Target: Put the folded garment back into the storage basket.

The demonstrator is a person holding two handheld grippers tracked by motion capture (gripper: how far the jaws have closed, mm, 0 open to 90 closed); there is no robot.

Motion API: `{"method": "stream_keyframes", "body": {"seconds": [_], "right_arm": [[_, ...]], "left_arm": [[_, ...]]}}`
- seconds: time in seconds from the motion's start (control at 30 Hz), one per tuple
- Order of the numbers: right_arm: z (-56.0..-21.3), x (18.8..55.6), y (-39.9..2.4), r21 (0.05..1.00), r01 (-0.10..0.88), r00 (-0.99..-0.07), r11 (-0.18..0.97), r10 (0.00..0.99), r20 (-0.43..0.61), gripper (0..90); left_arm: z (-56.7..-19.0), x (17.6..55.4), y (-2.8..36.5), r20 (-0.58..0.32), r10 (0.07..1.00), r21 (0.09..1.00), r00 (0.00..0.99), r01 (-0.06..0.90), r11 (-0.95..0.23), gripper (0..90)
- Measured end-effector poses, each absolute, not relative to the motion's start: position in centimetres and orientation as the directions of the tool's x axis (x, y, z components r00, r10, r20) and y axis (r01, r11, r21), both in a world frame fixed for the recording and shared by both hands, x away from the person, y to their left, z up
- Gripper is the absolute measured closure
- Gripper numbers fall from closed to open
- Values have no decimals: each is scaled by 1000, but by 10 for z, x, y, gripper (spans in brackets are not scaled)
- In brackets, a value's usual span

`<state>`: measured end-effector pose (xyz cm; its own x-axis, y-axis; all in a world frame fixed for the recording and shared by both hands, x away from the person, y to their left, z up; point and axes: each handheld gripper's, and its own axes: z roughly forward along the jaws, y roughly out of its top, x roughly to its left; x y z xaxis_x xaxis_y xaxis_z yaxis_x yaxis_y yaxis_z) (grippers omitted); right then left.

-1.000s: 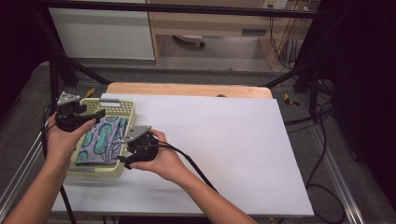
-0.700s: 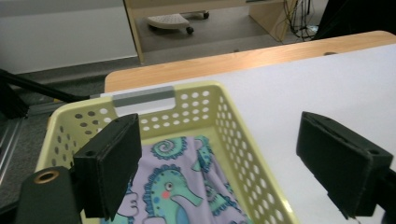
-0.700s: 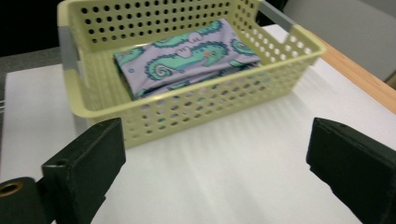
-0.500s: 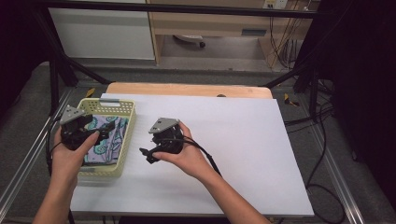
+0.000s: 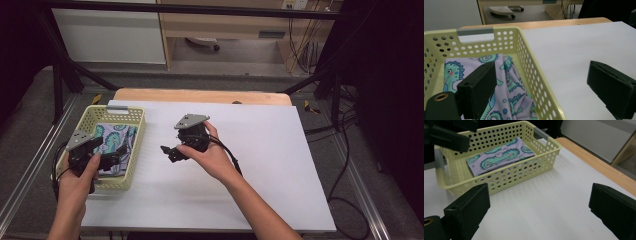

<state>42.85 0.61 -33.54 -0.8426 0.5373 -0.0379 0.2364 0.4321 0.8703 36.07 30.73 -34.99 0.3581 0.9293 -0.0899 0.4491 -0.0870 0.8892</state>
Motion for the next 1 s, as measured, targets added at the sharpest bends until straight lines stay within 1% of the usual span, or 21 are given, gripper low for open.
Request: {"method": "stream_keyframes", "body": {"seconds": [0.23, 0.43, 0.67, 0.77, 0.8, 0.93, 1.0], "right_arm": [[-327, 437, -5, 878, 237, -817, 415, 575, -51, 42], [-325, 441, -15, 878, 243, -794, 412, 605, -65, 44], [-326, 442, -30, 871, 253, -783, 421, 618, -71, 38], [-326, 443, -35, 864, 257, -781, 432, 619, -77, 36], [-325, 443, -37, 865, 256, -780, 431, 620, -78, 36], [-323, 444, -44, 871, 262, -776, 416, 628, -66, 31], [-322, 446, -48, 876, 265, -773, 402, 632, -56, 30]], "left_arm": [[-359, 349, 294, -46, 920, 886, 390, 441, -143, 71], [-363, 344, 285, -26, 917, 894, 397, 419, -157, 69], [-366, 341, 285, -28, 920, 907, 390, 397, -140, 68], [-364, 341, 288, -62, 917, 914, 395, 390, -106, 68], [-364, 341, 288, -61, 918, 915, 393, 389, -106, 68], [-367, 341, 287, -61, 909, 907, 412, 404, -122, 61], [-369, 340, 288, -81, 905, 902, 419, 417, -112, 64]]}}
